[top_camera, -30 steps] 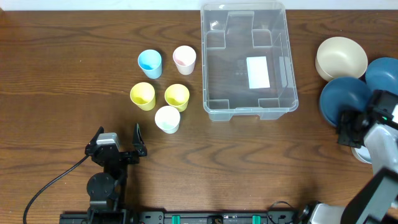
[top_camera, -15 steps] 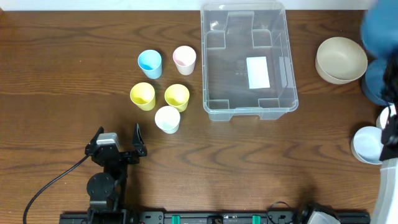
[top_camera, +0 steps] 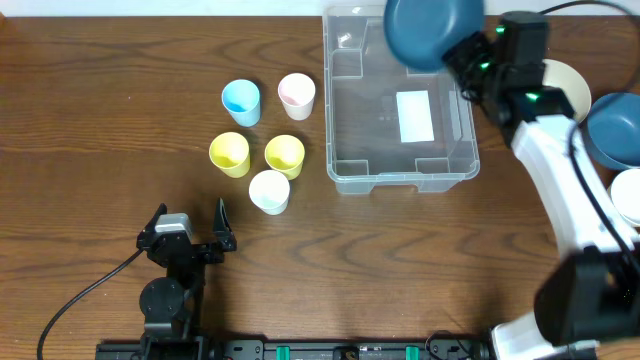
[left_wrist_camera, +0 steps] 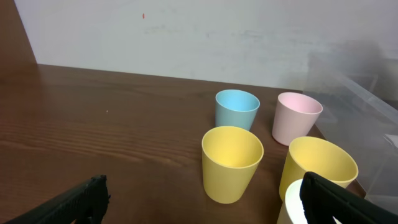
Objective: Pack container
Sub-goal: 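Lift the dark teal bowl and lower it into the clear bin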
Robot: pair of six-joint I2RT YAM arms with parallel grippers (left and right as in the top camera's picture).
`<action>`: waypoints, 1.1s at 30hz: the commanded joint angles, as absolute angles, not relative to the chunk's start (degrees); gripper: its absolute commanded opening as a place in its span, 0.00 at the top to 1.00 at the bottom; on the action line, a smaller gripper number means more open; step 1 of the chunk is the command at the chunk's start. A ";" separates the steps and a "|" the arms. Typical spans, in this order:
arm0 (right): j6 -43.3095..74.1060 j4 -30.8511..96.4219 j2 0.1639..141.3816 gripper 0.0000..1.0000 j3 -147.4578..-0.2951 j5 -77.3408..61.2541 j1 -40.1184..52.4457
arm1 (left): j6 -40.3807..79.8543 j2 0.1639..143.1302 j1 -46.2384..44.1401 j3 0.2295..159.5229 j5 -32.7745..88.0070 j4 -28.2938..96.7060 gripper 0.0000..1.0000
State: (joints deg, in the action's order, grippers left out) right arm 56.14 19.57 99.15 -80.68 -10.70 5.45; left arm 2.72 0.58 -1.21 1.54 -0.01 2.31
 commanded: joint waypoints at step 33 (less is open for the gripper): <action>43.44 23.31 112.99 0.15 -97.86 -14.81 7.84 | 1.74 0.30 -0.93 0.23 -0.69 4.19 0.02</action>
State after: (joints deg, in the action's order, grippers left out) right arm 49.36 21.54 117.99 -90.39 -14.13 8.95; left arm 2.72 0.58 -1.21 1.54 -0.01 2.31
